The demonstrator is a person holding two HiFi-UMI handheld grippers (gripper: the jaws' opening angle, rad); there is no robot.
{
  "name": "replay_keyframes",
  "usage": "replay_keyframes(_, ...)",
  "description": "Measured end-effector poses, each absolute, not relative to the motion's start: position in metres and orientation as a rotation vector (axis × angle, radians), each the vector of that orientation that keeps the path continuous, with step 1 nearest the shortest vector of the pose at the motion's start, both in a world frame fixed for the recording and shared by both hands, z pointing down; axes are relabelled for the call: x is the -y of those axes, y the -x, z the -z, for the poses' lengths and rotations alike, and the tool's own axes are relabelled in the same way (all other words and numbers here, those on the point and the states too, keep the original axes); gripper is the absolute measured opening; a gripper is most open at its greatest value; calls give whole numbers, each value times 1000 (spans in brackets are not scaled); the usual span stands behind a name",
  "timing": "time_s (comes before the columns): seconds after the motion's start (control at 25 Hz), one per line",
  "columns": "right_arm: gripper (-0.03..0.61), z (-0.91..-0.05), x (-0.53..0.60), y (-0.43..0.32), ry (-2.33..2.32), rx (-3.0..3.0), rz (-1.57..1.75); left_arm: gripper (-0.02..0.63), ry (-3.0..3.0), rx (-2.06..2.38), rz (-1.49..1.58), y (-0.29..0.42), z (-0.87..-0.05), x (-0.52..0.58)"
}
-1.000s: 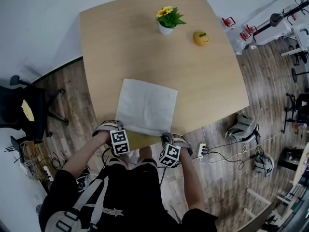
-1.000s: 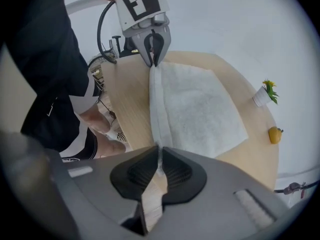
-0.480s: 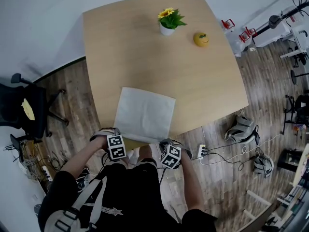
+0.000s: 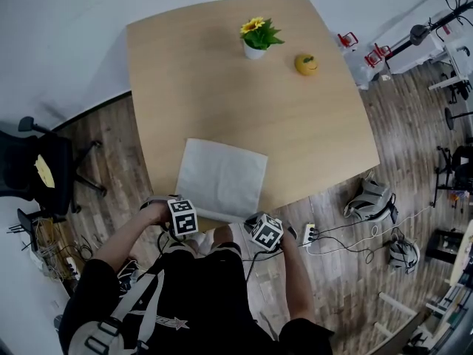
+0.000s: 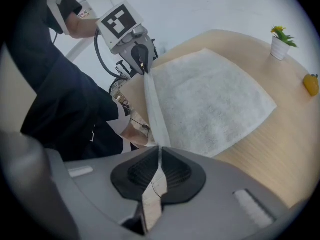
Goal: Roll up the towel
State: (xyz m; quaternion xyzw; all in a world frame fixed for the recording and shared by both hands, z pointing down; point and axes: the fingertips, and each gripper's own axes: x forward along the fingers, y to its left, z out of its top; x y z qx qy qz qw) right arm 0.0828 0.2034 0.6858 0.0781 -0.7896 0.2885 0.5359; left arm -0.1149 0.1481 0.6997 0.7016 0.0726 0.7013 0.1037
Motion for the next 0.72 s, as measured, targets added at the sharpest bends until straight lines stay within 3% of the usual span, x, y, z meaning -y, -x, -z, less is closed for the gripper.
replay_keyframes(0.72,25,-679,-177,-89,-113,1914,-766,34,-1991,-290,-2063,109,-702,-122)
